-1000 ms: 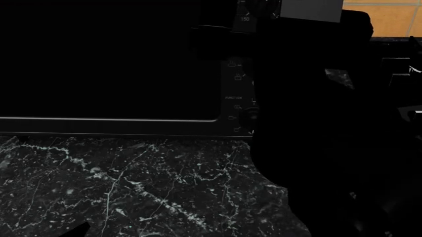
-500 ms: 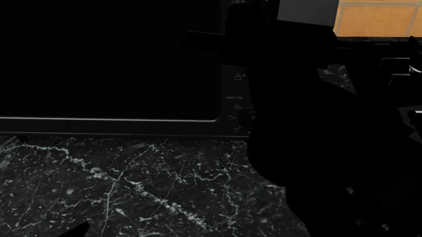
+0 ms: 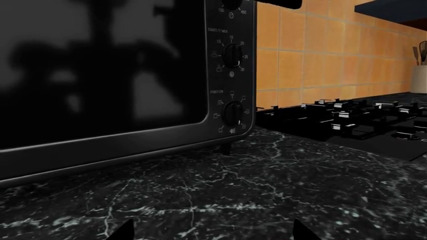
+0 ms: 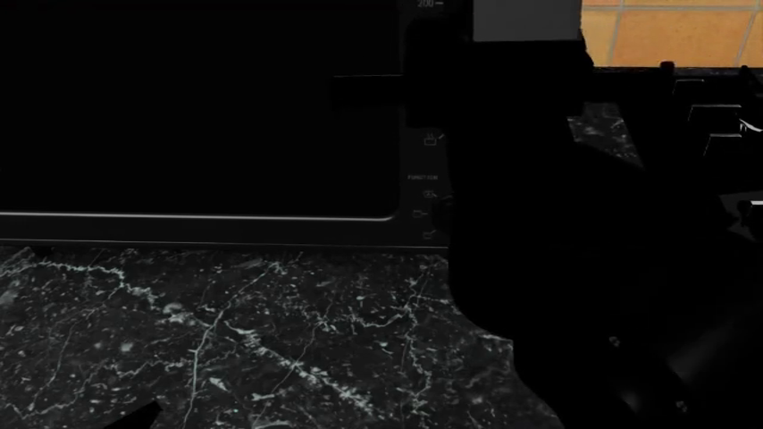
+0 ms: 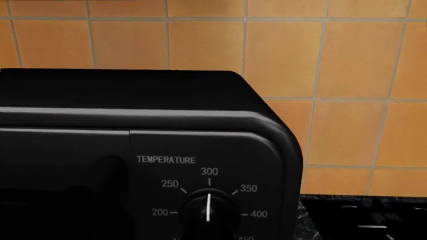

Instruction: Decrease the toaster oven temperature.

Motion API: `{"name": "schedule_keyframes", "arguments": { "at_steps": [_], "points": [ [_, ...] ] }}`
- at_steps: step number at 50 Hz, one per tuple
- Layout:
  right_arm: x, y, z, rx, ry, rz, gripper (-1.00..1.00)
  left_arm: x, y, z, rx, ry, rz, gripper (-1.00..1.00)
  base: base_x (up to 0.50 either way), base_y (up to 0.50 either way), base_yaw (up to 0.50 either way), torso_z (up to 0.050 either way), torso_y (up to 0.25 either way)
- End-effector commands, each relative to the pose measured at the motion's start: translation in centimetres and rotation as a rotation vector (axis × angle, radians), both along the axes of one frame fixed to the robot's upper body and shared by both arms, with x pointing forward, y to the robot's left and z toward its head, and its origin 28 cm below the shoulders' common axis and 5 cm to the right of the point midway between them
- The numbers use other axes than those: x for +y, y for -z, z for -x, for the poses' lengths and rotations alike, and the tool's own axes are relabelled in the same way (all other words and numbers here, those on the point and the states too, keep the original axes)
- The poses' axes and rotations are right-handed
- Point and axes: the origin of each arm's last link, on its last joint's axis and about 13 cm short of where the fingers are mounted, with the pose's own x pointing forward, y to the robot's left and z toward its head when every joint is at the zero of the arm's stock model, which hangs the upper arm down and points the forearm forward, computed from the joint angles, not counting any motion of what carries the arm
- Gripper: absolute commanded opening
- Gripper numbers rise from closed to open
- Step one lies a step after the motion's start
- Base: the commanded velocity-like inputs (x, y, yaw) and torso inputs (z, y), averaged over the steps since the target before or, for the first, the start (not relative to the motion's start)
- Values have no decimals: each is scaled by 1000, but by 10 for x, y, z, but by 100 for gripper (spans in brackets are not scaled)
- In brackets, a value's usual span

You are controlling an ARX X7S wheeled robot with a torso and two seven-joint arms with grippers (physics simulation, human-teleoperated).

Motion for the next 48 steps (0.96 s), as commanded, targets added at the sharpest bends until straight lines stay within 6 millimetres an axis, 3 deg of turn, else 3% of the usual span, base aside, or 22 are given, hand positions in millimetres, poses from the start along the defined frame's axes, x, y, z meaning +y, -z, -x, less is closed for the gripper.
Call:
{"name": "schedule_keyframes", "arguments": {
  "at_steps": [1, 35, 37, 44, 48],
  "points": [
    [-6, 11, -2, 65, 17, 206, -100, 0, 0, 1, -2, 1, -2, 100, 0, 0, 0, 0, 0],
    [-34, 17, -14, 361, -9, 1265, -100, 4, -9, 2, -6, -6, -16, 100, 1, 0, -1, -1, 0],
    [-36, 17, -15, 371, -6, 1306, -100, 4, -9, 2, -7, -4, -17, 100, 7, 0, 0, 0, 0],
    [-38, 22, -15, 311, 70, 1685, -100, 5, -11, 1, -6, -1, -19, 100, 8, 0, 0, -1, 0],
    [-37, 27, -15, 311, 61, 1732, -100, 5, -11, 1, -7, -4, -21, 100, 11, 0, 4, 0, 0]
  ]
}}
